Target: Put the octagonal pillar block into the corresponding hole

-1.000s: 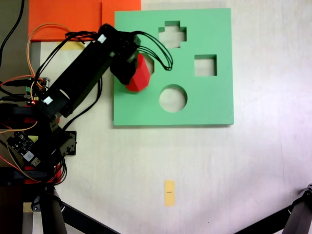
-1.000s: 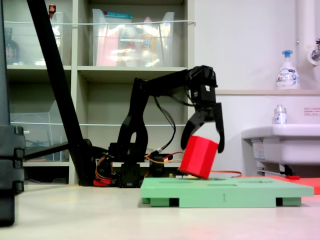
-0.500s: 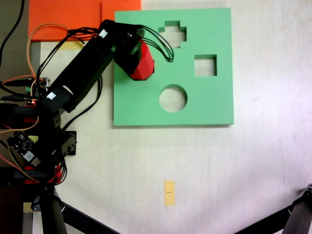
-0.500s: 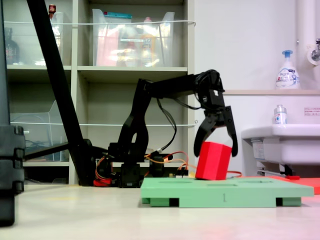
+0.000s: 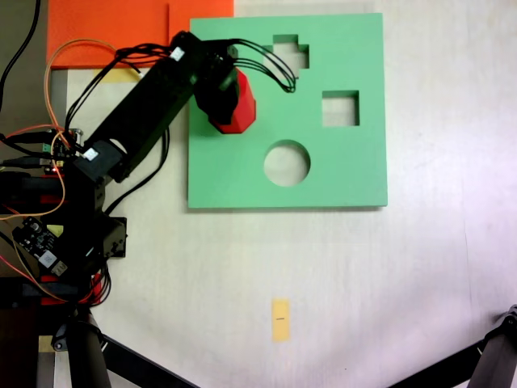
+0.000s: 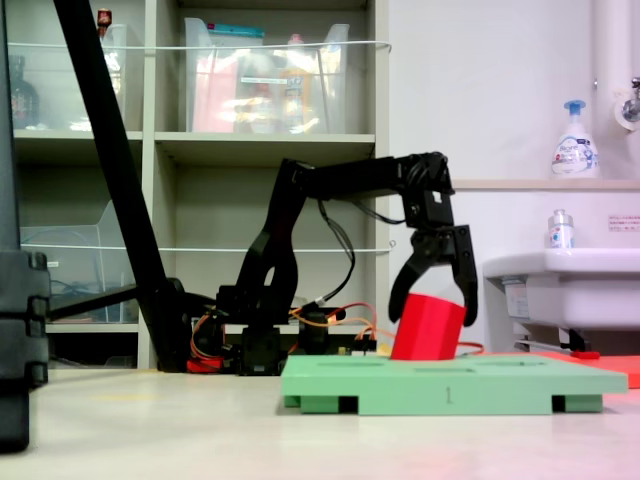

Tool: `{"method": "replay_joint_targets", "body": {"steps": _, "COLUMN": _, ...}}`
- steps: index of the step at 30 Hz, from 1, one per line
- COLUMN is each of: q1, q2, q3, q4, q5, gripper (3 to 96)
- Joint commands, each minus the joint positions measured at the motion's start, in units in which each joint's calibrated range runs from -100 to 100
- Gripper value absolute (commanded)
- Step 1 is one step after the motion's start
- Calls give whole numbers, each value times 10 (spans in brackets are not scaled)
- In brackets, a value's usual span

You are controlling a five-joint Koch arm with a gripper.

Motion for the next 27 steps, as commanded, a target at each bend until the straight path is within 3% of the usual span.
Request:
{"method": "replay_joint_targets", "body": {"steps": 1, "q1": 5, "q2": 2, "q3": 35, "q4": 46, "q5": -20, "gripper": 413}}
{"method": "replay_joint_targets", "body": {"steps": 4, "q1": 6, "q2": 7, "q3": 34, "q4": 46, "q5": -21, "gripper": 416}}
{"method": "replay_joint_targets", "body": {"steps": 8, "q1": 7, "q2": 7, "q3": 33, "q4": 46, "q5": -21, "gripper": 517}}
{"method": "replay_joint_targets", "body": {"steps": 11, "q1": 8, "q2": 7, "q3": 33, "q4": 45, "q5": -20, "gripper": 542}}
{"method": "replay_joint_targets", "body": {"steps": 15, "q1": 9, "q2": 7, "q3": 32, "q4": 44, "q5": -14, "gripper": 808}}
{"method": "replay_joint_targets", "body": {"steps": 18, "q1": 10, "q2": 7, "q3": 32, "q4": 42, "q5": -13, "gripper": 948}}
{"method": "replay_joint_targets", "body": {"steps": 27, "q1": 10, "q2": -19, "q3": 32, "q4": 33, "q5": -13, "gripper": 954}}
